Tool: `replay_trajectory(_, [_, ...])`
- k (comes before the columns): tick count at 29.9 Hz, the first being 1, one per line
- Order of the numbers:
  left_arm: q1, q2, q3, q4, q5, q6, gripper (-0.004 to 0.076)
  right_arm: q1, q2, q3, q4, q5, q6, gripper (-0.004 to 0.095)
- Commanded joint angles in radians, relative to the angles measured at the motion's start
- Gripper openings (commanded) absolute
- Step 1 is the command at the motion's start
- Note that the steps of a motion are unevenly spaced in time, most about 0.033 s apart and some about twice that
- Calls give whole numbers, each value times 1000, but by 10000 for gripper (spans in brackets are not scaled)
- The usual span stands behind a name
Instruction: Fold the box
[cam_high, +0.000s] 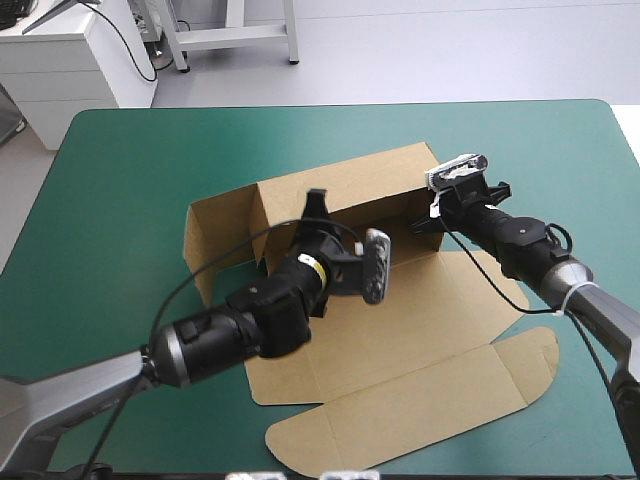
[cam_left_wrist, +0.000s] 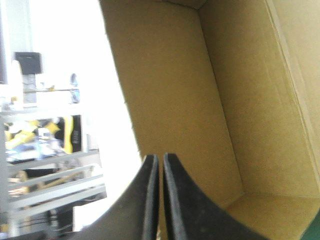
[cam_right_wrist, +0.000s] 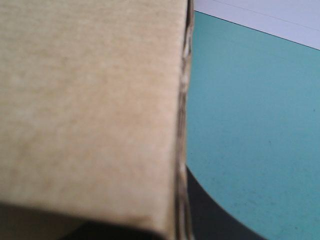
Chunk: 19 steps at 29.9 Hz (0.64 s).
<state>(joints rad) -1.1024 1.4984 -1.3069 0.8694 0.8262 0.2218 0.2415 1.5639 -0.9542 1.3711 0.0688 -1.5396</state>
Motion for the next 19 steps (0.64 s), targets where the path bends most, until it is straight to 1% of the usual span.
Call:
replay_trajectory(1, [123, -74, -152, -298, -10, 196, 7, -29, 5, 0, -52, 124, -30, -21])
replay_trajectory(5, [310, -110, -255, -608, 24, 341, 7, -31, 5, 0, -98, 134, -13, -21])
replay_trajectory(7, [400, -130, -268, -691, 24, 359, 7, -31, 5, 0, -111, 141, 23, -21])
replay_trajectory(10, [556, -164, -262, -775, 32, 359, 7, -31, 5, 0, -181, 211, 117, -21])
replay_trajectory(12, [683, -177, -246, -844, 34, 386, 7, -31, 5, 0, -257, 238, 170, -21])
replay_trajectory(15, [885, -191, -211, -1034, 53, 465, 7, -31, 5, -5, -383, 250, 287, -21])
replay_trajectory(18, [1048, -200, -165, -1178, 69, 468, 7, -31, 5, -48, -587, 303, 490, -21])
replay_trajectory(19, [1132, -200, -141, -1278, 73, 474, 7, -31, 5, -71, -654, 324, 567, -21])
